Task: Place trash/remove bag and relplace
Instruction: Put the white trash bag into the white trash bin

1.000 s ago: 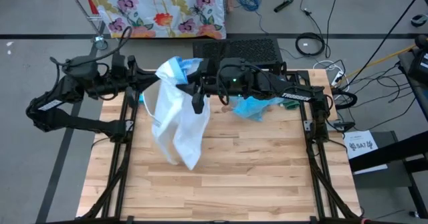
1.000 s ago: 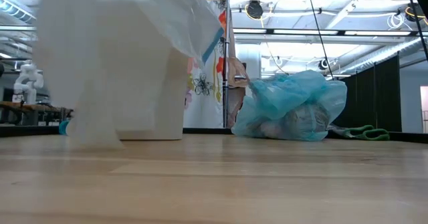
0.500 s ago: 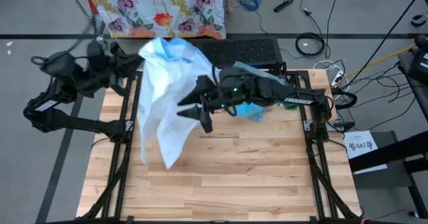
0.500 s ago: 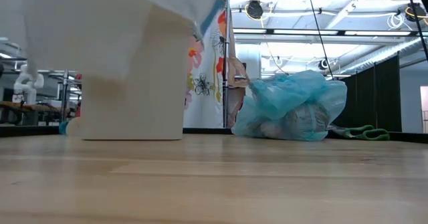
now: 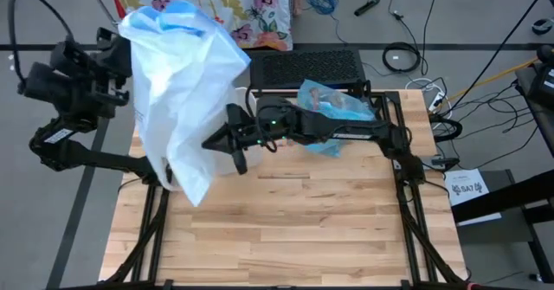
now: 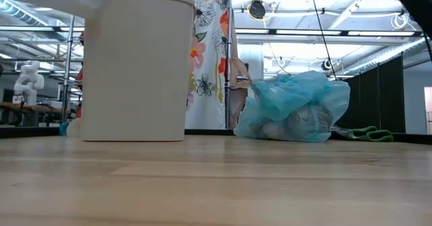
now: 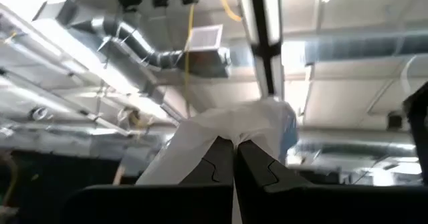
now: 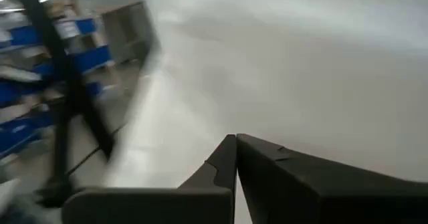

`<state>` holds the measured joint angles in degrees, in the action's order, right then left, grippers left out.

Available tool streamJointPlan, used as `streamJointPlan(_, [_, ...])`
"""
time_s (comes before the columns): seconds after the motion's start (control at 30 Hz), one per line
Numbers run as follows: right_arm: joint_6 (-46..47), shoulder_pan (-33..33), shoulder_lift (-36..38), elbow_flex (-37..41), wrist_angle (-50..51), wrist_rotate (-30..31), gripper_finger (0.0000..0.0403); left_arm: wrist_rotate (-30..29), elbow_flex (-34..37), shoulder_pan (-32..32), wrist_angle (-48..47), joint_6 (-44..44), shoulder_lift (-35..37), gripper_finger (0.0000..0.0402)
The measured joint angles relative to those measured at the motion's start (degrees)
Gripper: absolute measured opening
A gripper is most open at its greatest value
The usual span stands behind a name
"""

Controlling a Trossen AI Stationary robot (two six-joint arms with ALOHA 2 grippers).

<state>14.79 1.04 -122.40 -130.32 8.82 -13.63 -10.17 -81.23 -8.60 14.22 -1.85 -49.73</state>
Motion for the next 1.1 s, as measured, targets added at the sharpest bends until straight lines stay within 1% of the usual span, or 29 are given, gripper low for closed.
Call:
streamJointPlan(0.03, [-0.1,0.5,-0.9,0.0,-1.7,1.1,0.0002,1.2,0.0,0.0,1.7,0.0,-0.2,0.0000])
streamJointPlan(0.13, [-0.8,2.2,-3.0,0.2,-9.3,7.5,0.0002,4.8,0.0,0.0,4.9,2.3,-0.8,0.0000])
streamJointPlan(0.23, [-1.1,4.2,-3.5,0.1,-19.0,12.1,0.0001,5.6,0.0,0.0,4.3,5.5,-1.0,0.0000])
streamJointPlan(0.33, [-1.9,6.4,-3.1,0.0,-24.8,15.3,0.0001,5.6,0.0,0.0,4.3,6.0,-1.0,0.0000])
streamJointPlan(0.47, [-1.7,9.1,-2.1,0.0,-30.2,15.7,0.0001,5.6,0.0,0.0,4.1,6.0,-0.1,0.0000])
streamJointPlan(0.63, [-0.4,11.1,-1.2,0.0,-41.0,15.2,0.0000,5.5,0.0,0.0,4.1,5.5,1.1,0.0000])
streamJointPlan(0.73, [0.9,11.8,-0.9,0.0,-41.0,15.0,0.0000,5.4,0.0,0.0,4.1,3.9,1.8,0.0000])
streamJointPlan(0.93, [-0.7,12.5,-0.9,0.0,-42.5,14.8,0.0000,5.2,0.0,0.0,2.9,2.4,2.6,0.0000])
streamJointPlan(1.1, [1.7,14.4,-0.8,0.0,-53.3,14.9,0.0000,5.1,0.0,0.0,2.5,1.2,2.6,0.0000])
